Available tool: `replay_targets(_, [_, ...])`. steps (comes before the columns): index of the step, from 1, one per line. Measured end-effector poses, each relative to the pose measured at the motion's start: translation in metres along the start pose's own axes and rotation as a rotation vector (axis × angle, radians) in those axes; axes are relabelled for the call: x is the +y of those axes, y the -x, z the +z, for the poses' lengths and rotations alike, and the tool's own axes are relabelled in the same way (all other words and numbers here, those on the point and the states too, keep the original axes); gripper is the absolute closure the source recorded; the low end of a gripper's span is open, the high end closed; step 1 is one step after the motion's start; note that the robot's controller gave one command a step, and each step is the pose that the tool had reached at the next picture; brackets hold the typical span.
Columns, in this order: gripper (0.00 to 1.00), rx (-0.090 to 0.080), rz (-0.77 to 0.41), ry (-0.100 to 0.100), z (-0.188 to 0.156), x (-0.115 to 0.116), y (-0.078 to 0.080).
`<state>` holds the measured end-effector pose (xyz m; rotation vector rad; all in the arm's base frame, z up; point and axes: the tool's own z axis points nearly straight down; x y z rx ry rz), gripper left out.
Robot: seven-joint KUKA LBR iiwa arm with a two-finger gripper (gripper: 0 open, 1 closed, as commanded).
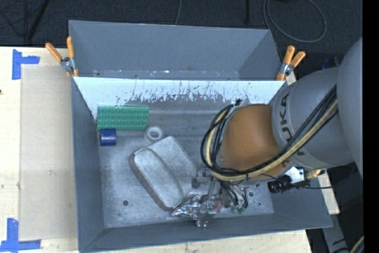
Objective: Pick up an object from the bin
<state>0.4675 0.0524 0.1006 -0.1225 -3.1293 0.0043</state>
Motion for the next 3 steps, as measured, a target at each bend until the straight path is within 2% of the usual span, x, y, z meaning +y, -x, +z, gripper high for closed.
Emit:
replay_targets(1, [0.00, -0.025, -0.002, 0.003, 0.028, 0.005, 0.008])
replay_targets(2, [1.00, -0.020, -0.001, 0.004, 0.028, 0.006, 0.006])
replay_targets(3, [1.00, -0.014, -0.384, 0.001, -0.101, 0.016, 0.009])
